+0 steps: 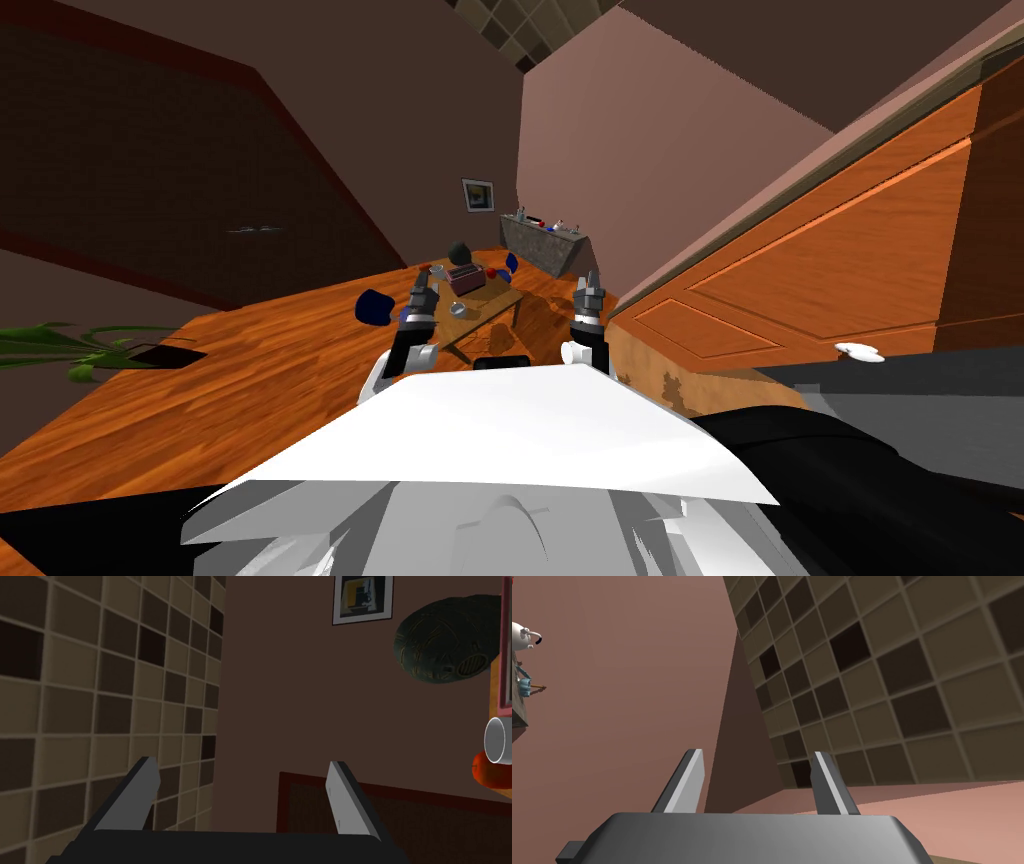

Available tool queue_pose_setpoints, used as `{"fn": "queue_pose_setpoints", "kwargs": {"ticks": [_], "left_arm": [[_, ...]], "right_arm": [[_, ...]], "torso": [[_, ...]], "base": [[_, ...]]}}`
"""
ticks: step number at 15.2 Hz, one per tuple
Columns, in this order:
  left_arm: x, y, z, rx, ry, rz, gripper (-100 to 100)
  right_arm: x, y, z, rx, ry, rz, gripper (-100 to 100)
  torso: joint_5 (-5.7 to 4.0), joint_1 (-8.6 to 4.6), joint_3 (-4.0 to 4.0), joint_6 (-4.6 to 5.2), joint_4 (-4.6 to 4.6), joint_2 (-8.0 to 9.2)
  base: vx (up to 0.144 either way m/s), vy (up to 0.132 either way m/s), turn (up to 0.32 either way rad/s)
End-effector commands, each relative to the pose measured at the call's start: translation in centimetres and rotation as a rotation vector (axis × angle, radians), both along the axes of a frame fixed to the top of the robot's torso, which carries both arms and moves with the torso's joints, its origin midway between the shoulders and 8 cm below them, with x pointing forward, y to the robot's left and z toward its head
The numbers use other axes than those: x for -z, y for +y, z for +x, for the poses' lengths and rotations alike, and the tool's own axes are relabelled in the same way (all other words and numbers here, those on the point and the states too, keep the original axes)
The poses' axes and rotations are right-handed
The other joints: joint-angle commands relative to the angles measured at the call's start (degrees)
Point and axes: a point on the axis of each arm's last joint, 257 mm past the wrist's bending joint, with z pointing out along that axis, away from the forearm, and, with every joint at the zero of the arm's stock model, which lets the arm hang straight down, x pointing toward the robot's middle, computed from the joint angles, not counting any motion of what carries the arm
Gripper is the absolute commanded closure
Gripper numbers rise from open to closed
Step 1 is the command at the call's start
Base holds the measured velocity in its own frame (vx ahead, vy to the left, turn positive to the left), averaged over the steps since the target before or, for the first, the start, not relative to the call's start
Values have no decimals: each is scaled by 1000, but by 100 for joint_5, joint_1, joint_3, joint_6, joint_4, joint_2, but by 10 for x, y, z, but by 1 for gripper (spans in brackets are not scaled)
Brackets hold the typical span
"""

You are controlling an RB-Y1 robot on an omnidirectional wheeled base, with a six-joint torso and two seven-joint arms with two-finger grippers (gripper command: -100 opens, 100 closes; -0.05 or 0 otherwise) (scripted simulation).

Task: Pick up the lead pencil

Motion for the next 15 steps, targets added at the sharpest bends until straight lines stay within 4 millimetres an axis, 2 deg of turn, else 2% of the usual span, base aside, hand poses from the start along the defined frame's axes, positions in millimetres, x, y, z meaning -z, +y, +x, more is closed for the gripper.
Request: {"fn": "queue_pose_setpoints", "kwargs": {"ticks": [1, 2, 3, 4, 6, 7, 9, 10, 11, 15], "left_arm": [[24, 8, 11, 3, 72, -26, -100], [24, 8, 11, 3, 73, -26, -100], [43, 13, 19, 5, 123, -45, -100], [46, 14, 20, 4, 129, -46, -100], [68, 21, 28, 2, 189, -68, -100], [68, 21, 28, 2, 189, -68, -100], [92, 29, 36, -1, 253, -91, -100], [92, 29, 36, -1, 253, -91, -100], [109, 36, 43, -3, 302, -113, -100], [151, 54, 55, -16, 414, -164, -100]], "right_arm": [[0, 0, 0, 0, 0, 0, 0], [0, 0, 0, 0, 0, 0, 0], [0, 0, 0, 0, 0, 0, 0], [0, 0, 0, 0, 0, 0, 0], [0, 0, 0, 0, 0, 0, 0], [0, 0, 0, 0, 0, 0, 0], [0, 0, 0, 0, 0, 0, 0], [0, 0, 0, 0, 0, 0, 0], [0, 0, 0, 0, 0, 0, 0], [0, 0, 0, 0, 0, 0, 0]], "torso": [[0, 0, 0, 0, 0, 0], [0, -1, 0, 1, 0, 0], [0, -1, 1, 0, 0, 1], [0, 2, 0, 2, 0, 0], [1, 4, -1, 2, 0, -2], [1, 5, 0, 0, 0, 0], [2, 9, 2, 1, 1, 2], [2, 7, 1, 0, 1, 3], [2, 9, 3, 0, 1, 5], [1, 4, -2, 1, -1, -3]], "base": [[30, -44, -80], [28, -40, -82], [36, -26, -119], [31, -23, -101], [33, -25, -109], [13, -10, -45], [27, -21, -90], [15, -11, -49], [27, -21, -90], [40, -31, -132]]}}
